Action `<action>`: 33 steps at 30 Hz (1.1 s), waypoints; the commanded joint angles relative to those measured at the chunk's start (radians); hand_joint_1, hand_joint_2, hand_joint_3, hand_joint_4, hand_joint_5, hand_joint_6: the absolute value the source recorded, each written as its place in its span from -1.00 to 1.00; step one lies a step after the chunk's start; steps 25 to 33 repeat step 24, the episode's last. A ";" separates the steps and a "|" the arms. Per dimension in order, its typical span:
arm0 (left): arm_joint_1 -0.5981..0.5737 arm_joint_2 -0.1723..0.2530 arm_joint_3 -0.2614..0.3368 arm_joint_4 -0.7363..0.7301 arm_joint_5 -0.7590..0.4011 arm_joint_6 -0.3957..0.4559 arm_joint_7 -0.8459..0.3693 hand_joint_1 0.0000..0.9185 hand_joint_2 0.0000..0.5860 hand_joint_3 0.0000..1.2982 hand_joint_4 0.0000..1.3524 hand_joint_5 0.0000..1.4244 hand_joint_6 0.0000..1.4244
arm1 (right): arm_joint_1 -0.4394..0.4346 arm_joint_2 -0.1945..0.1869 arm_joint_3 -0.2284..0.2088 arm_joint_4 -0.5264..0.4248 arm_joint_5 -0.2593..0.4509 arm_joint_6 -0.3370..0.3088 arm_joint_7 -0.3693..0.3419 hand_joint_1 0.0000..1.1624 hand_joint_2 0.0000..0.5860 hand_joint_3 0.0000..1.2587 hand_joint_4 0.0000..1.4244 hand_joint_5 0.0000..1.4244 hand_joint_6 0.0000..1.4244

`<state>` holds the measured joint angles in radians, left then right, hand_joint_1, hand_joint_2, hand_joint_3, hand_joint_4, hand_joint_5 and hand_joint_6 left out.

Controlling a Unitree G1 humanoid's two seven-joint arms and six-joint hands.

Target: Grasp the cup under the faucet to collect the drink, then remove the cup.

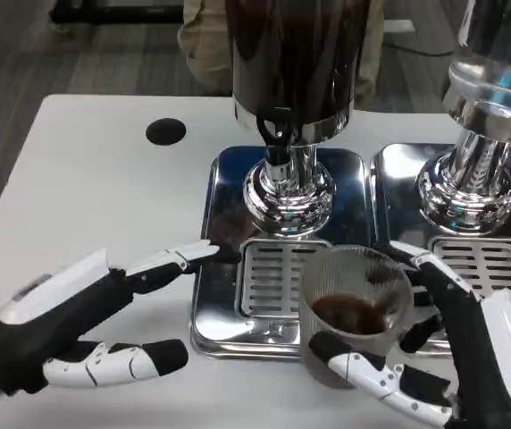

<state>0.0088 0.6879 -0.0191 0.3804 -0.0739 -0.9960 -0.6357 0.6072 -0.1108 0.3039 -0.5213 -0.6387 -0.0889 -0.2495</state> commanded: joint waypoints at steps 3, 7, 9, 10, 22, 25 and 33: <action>0.014 0.012 0.009 -0.015 -0.007 -0.002 -0.002 -1.00 -0.47 -0.77 -0.89 -0.86 -0.73 | -0.002 -0.003 -0.005 -0.032 0.021 -0.049 -0.004 0.17 -0.20 -0.13 -0.18 0.03 0.21; 0.011 0.013 0.009 -0.010 -0.009 -0.004 -0.004 -1.00 -0.47 -0.77 -0.89 -0.86 -0.73 | -0.004 -0.005 -0.009 -0.028 0.023 -0.049 -0.004 0.17 -0.20 -0.12 -0.18 0.04 0.21; 0.010 0.013 0.010 -0.010 -0.010 -0.004 -0.004 -1.00 -0.47 -0.77 -0.89 -0.86 -0.73 | -0.003 -0.006 -0.011 -0.027 0.024 -0.051 -0.005 0.17 -0.20 -0.12 -0.18 0.04 0.21; 0.010 0.014 0.010 -0.010 -0.011 -0.002 -0.004 -1.00 -0.47 -0.77 -0.89 -0.86 -0.73 | -0.002 -0.006 -0.012 -0.027 0.026 -0.052 -0.006 0.17 -0.20 -0.12 -0.18 0.04 0.21; 0.005 0.014 0.009 -0.003 -0.011 0.002 -0.007 -1.00 -0.47 -0.77 -0.89 -0.86 -0.73 | 0.004 0.006 -0.021 -0.039 0.015 -0.081 -0.035 0.17 -0.20 -0.10 -0.15 0.07 0.24; 0.003 0.015 0.008 0.000 -0.012 0.002 -0.009 -1.00 -0.47 -0.77 -0.89 -0.86 -0.73 | 0.007 0.008 -0.023 -0.041 0.013 -0.085 -0.039 0.17 -0.20 -0.10 -0.15 0.07 0.24; 0.003 0.015 0.008 0.000 -0.012 0.002 -0.009 -1.00 -0.47 -0.77 -0.89 -0.86 -0.73 | 0.007 0.008 -0.023 -0.041 0.013 -0.085 -0.039 0.17 -0.20 -0.10 -0.15 0.07 0.24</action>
